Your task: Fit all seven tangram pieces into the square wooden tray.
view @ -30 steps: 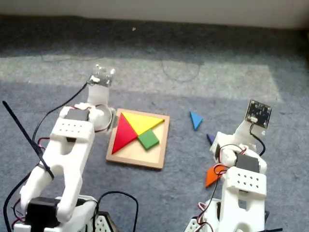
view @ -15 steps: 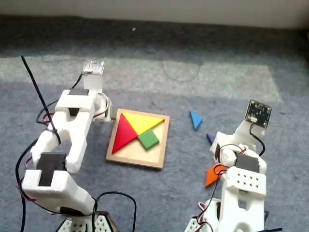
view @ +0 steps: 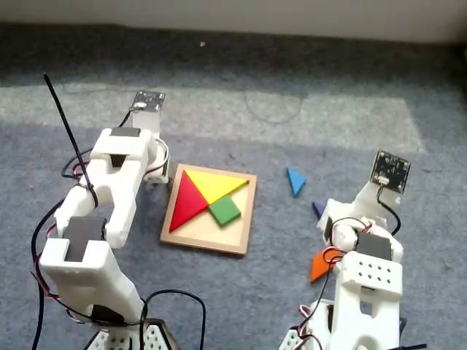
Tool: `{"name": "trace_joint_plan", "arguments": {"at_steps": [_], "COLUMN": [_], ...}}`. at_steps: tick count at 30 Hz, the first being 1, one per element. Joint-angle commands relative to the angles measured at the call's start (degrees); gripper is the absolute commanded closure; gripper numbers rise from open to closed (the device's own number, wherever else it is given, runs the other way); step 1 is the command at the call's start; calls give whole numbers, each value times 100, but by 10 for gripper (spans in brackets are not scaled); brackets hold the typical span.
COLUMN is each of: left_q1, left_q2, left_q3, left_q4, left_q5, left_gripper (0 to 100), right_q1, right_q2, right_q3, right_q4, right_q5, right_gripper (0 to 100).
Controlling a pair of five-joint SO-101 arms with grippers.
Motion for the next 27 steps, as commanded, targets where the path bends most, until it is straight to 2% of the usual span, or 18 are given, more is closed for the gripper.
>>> {"name": "trace_joint_plan", "arguments": {"at_steps": [1,6,12,15,21,27], "left_q1": [-75,-171,-145,-136,163,224], "left_q2": [-57,-321,-1095,-1209,-1209,-1200], "left_q3": [-224,-198,215,426,646,664], "left_q4": [62,149,220,-114,-352,-404], "left_q5": [-26,-299,-290,-299,-273,-273], "left_gripper": [835,835,835,834,735,734], "right_q1": [22,22,22,22,22,22], "right_q2": [-127,-127,-127,-127,-127,-127], "right_q3": [-40,-40,-40,-40,-40,-40], "right_q4": [-154,-154,-154,-154,-154,-154], "right_q5": [62,62,62,62,62,62], "right_gripper": [759,759,759,759,759,759]}}
